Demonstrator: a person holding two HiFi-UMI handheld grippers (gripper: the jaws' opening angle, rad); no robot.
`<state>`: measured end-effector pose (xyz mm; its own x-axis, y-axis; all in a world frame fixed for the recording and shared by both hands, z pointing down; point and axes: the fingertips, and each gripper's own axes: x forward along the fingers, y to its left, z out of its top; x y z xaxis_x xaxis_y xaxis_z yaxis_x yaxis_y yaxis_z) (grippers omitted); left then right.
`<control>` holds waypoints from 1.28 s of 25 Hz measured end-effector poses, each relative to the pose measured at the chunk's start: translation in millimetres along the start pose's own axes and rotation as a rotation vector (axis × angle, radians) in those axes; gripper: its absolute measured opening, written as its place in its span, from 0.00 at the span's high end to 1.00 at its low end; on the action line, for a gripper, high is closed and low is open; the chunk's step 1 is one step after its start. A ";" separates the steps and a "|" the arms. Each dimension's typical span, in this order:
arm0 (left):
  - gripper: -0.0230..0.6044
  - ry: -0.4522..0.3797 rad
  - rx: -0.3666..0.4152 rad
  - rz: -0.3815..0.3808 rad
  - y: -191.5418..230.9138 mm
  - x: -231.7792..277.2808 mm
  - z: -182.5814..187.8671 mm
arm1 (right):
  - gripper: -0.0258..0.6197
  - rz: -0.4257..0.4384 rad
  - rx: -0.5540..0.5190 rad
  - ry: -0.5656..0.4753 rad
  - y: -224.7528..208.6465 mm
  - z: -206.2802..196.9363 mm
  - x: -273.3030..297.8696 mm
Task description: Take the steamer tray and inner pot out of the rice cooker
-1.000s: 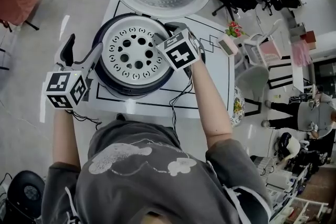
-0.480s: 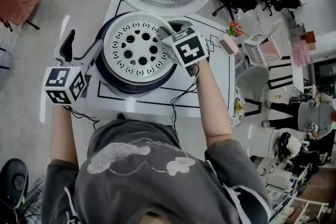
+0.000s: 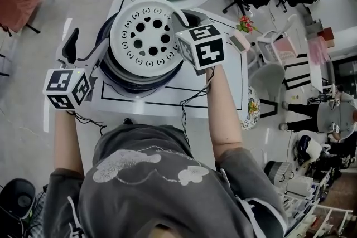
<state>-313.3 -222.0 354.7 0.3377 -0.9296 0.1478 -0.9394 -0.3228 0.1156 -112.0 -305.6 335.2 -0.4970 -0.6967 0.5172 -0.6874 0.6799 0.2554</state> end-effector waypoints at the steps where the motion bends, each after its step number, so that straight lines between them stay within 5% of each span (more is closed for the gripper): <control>1: 0.33 -0.001 0.004 0.002 -3.5 -1.2 0.4 | 0.90 0.003 0.013 -0.013 -0.5 0.9 -3.4; 10: 0.33 -0.022 0.056 0.024 -35.4 -31.8 8.8 | 0.90 0.027 0.156 -0.148 -7.2 2.9 -48.0; 15: 0.33 -0.038 0.089 0.011 -83.0 -18.9 31.1 | 0.90 0.024 0.246 -0.190 -55.8 -12.8 -85.3; 32: 0.33 0.010 0.135 -0.194 -286.7 63.9 9.2 | 0.90 -0.154 0.422 -0.088 -194.1 -200.0 -194.4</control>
<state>-23.0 -190.4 321.9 0.5128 -0.8461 0.1451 -0.8559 -0.5170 0.0103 223.9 -256.4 348.4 -0.4026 -0.8118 0.4229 -0.9035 0.4267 -0.0410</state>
